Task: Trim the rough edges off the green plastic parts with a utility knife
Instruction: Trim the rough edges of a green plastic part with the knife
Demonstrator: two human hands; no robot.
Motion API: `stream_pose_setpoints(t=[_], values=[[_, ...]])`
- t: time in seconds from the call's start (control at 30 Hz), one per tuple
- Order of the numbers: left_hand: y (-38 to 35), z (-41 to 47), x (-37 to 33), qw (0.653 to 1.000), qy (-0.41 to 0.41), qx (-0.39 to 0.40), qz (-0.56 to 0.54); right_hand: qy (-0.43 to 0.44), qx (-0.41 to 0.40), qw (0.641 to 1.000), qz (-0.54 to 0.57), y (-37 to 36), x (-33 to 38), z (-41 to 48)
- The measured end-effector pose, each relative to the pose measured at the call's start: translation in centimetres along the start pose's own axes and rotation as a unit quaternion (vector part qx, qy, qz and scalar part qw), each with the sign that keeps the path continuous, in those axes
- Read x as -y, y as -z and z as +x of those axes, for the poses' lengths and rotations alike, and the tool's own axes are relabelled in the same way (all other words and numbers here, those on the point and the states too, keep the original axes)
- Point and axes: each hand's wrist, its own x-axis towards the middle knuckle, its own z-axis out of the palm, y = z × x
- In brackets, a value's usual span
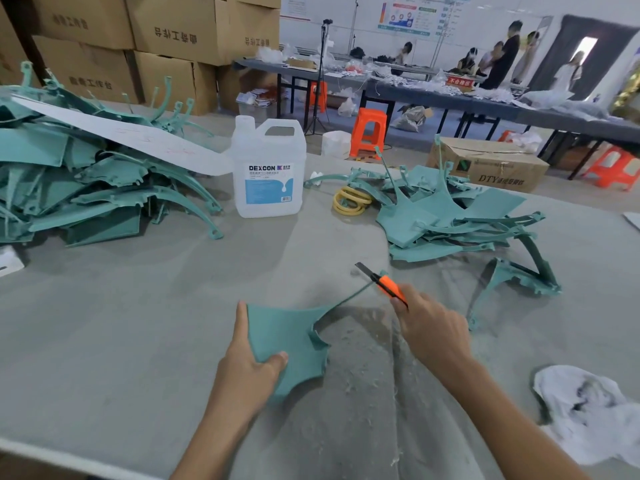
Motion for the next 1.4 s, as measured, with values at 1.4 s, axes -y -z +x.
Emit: stream_pose_setpoints(t=[1.4], values=[[0.2,0.0,0.4,0.981,0.065,0.058,-0.172,0.156,0.117,0.979,0.064,0.6,3.0,-4.3]])
